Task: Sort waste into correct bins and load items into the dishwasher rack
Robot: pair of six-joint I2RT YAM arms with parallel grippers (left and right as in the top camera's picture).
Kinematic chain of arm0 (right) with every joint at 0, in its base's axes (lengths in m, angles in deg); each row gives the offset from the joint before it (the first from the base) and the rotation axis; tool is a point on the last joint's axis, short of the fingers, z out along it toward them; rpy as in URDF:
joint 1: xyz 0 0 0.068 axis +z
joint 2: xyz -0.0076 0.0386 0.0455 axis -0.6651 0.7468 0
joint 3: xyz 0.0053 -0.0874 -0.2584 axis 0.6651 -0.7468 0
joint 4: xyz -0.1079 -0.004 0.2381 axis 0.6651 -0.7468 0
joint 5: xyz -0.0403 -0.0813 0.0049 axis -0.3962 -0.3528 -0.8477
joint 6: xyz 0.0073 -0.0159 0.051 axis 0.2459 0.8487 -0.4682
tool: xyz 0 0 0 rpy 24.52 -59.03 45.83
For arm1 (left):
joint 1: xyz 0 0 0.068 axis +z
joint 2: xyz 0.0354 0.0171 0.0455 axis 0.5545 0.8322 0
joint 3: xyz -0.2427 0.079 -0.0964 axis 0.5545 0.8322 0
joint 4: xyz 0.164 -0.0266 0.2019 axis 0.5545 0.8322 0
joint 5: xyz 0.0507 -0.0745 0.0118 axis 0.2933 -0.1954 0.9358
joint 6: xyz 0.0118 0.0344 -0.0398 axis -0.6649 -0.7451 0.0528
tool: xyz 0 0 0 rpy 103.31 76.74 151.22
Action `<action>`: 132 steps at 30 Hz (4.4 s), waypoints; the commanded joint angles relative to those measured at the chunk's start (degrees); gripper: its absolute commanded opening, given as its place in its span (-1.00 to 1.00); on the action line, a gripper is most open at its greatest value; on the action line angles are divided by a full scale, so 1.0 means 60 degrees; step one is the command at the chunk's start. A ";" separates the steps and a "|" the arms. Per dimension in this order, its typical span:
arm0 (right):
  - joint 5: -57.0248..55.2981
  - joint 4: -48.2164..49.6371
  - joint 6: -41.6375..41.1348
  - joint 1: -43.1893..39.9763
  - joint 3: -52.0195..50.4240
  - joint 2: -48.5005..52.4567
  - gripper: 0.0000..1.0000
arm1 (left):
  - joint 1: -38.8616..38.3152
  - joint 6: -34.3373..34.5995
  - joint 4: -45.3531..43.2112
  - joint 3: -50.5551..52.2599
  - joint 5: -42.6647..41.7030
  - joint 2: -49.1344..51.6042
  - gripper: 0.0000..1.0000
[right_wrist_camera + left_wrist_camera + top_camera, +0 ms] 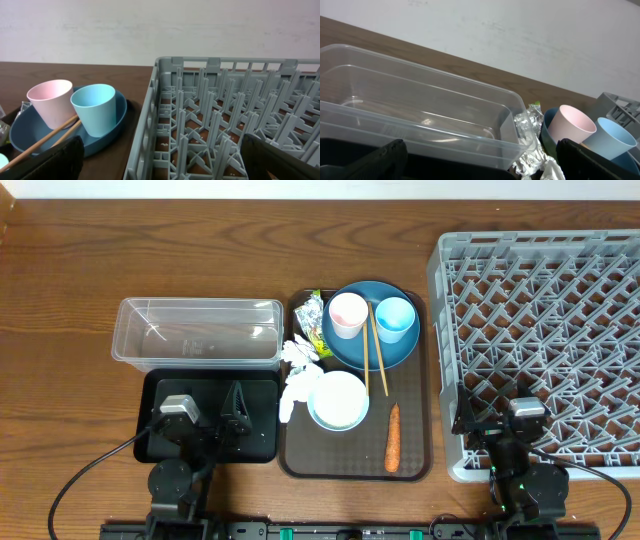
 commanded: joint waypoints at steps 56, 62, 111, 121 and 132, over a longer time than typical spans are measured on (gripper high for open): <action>-0.0033 -0.0040 -0.0095 0.0273 -0.0011 0.0004 0.99 | 0.0029 -0.0131 0.1195 -0.1045 -0.0430 0.0000 0.96; -0.0029 -0.0040 -0.0095 0.0273 -0.0011 0.0004 0.98 | 0.0029 -0.0131 0.3333 -0.3184 -0.0437 0.0798 0.96; -0.0033 -0.0040 -0.0095 0.0273 -0.0011 0.0004 0.98 | -0.2929 0.0455 1.0597 -1.0418 0.0146 1.0728 0.96; -0.0033 -0.0040 -0.0095 0.0273 -0.0011 0.0004 0.99 | -0.2929 0.0882 1.0393 -1.0320 0.0153 1.1555 0.96; -0.0029 -0.0040 -0.0095 0.0273 -0.0011 0.0004 0.98 | -0.2940 0.1202 1.0131 -1.0145 0.0146 1.2775 0.95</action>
